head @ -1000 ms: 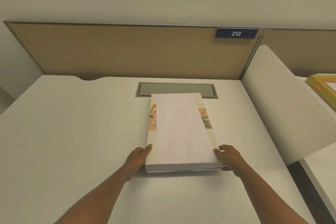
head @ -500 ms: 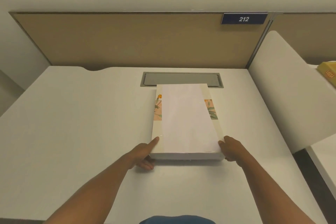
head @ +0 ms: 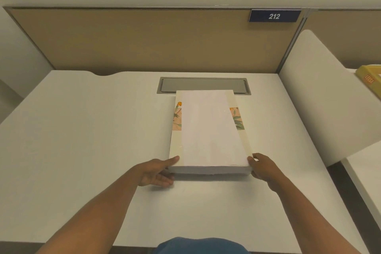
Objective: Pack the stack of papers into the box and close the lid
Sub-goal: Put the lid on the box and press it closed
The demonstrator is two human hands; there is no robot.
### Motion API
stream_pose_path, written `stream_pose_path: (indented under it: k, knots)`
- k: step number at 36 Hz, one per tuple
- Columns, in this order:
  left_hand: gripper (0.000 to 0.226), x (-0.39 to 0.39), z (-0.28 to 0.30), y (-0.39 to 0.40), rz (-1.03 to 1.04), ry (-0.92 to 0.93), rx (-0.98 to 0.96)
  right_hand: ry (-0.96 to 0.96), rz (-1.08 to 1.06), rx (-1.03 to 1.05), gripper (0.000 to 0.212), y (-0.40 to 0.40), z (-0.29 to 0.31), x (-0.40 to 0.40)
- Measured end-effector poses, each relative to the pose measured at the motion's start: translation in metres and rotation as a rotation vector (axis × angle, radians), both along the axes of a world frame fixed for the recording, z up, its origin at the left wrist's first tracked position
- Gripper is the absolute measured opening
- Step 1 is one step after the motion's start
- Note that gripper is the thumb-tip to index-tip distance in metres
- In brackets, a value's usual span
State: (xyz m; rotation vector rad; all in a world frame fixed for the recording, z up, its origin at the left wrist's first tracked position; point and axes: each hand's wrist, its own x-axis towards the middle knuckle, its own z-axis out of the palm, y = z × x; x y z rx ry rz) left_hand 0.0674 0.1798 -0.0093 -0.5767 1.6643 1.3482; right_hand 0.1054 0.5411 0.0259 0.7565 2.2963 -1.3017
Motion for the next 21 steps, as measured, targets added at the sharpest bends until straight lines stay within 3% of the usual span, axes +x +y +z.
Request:
stream_pose_path:
  k: [6, 13, 21]
  knots:
    - [0.101, -0.003, 0.005, -0.011, -0.035, 0.004, 0.015, 0.019, -0.044, -0.026, 0.037, 0.002, 0.0, -0.001]
    - [0.101, -0.016, 0.015, -0.003, -0.289, -0.036, -0.124, -0.008, -0.065, 0.003, 0.034, 0.0, -0.005, -0.001]
    - [0.099, -0.031, 0.025, 0.0, -0.412, -0.152, -0.162, -0.028, -0.039, -0.009, 0.032, 0.002, -0.003, 0.0]
